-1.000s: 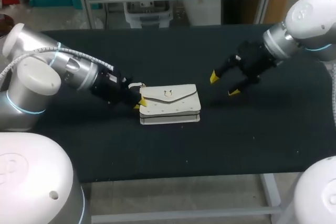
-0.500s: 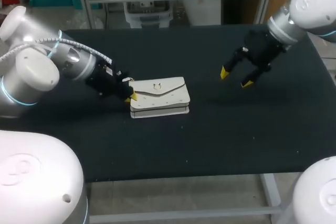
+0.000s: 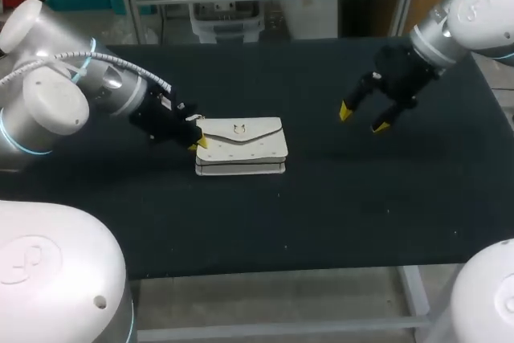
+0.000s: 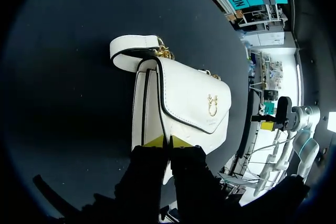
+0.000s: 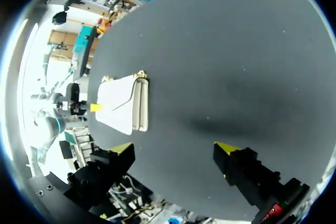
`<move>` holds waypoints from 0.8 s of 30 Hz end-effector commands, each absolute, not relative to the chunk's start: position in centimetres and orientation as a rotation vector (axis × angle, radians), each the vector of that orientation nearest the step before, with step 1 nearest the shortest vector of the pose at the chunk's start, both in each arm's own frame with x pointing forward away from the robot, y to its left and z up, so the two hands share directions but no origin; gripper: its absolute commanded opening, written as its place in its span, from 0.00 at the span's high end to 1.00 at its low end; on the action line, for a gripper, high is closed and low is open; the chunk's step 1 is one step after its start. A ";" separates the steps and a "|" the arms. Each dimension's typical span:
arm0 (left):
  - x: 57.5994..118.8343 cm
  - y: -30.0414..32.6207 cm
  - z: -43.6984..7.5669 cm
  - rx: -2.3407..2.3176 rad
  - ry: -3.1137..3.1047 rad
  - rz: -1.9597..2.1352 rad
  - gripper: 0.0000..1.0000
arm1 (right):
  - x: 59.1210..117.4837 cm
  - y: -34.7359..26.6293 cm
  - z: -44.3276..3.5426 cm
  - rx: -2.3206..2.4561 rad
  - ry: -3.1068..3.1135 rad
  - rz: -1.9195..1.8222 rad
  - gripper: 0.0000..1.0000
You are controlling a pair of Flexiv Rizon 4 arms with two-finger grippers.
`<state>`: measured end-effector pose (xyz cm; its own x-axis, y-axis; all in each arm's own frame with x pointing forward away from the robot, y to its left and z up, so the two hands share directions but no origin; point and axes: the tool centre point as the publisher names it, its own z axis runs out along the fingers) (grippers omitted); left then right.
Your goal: Pick up the bag, open it, inspect its contents, close it, and place it on the opposite side
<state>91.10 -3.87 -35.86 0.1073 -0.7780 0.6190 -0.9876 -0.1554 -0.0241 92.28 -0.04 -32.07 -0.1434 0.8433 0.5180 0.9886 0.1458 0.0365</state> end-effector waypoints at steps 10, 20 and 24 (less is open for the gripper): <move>96.7 4.8 -35.1 2.024 -1.830 0.743 1.00 | 97.2 -7.7 -30.3 -1.848 -2.267 -0.467 0.00; 102.2 12.0 -35.8 2.142 -1.881 0.679 1.00 | 100.7 -11.3 -30.5 -1.916 -2.329 -0.419 0.00; 104.2 15.0 -36.1 2.184 -1.906 0.646 1.00 | 101.5 -12.2 -30.3 -1.925 -2.386 -0.416 0.00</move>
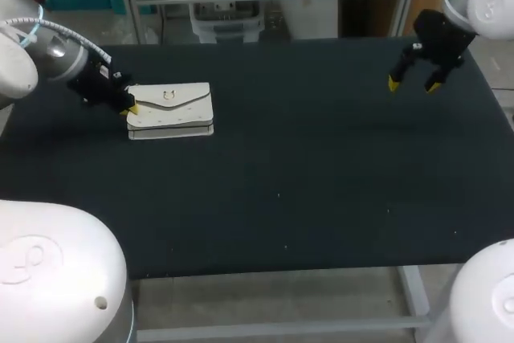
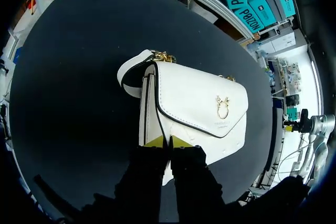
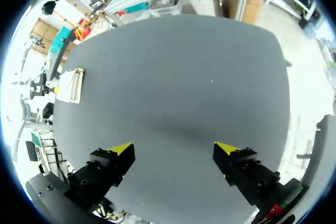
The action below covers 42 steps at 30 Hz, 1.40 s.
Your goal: Pick up the bag, open it, inspect its contents, close it, and place it on the opposite side
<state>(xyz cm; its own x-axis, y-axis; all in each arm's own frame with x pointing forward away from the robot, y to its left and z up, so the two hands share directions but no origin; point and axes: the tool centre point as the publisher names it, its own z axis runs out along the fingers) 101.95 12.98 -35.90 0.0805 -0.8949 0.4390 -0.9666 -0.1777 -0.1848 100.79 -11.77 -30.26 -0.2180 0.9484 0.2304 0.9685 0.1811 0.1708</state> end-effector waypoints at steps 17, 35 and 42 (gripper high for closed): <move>106.4 19.4 -36.5 2.255 -1.880 0.629 1.00 | 103.1 -13.6 -30.0 -1.900 -2.455 -0.411 0.00; 109.8 26.8 -34.8 2.337 -1.960 0.646 1.00 | 104.7 -19.1 -27.9 -2.089 -2.469 -0.242 0.00; 112.9 30.5 -35.6 2.311 -2.064 0.541 1.00 | 105.2 -20.0 -27.5 -2.144 -2.472 -0.203 0.00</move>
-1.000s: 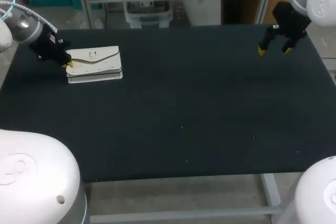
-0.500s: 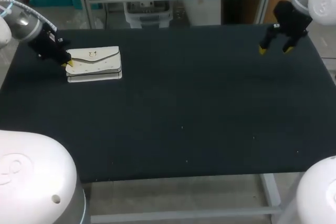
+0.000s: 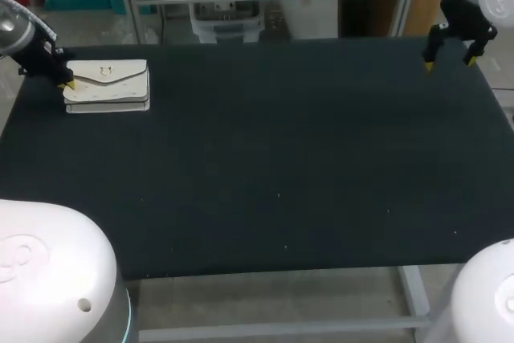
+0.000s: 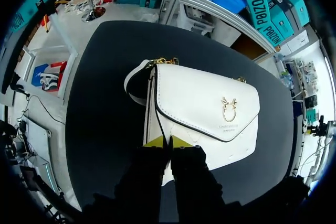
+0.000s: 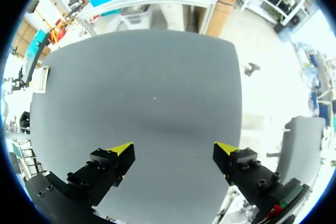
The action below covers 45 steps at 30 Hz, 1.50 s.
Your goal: Pick up the bag, open it, inspect its contents, close it, and place it on the opposite side
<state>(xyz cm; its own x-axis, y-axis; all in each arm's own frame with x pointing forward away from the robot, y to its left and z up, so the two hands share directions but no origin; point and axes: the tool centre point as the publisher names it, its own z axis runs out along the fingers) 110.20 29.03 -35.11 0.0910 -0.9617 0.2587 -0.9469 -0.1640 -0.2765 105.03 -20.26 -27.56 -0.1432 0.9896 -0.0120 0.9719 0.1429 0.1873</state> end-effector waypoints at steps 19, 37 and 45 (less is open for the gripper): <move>116.9 34.6 -36.0 -2.304 2.032 -0.490 0.93 | 105.6 -19.8 -27.4 1.957 2.259 0.158 0.00; 108.4 31.3 -29.5 -2.230 1.952 -0.538 0.00 | 104.2 -20.5 -26.9 1.933 2.287 0.188 0.00; 104.5 27.7 -28.2 -2.292 1.920 -0.428 0.00 | 103.1 -20.2 -26.0 1.893 2.311 0.197 0.00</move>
<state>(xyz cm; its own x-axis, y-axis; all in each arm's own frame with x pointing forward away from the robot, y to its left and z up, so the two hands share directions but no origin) 108.85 29.23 -29.22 0.1228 -0.9698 0.2105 -0.9774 -0.1549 -0.1435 103.87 -20.28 -26.30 -0.1923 0.9809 -0.0281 0.9633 0.1941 0.1853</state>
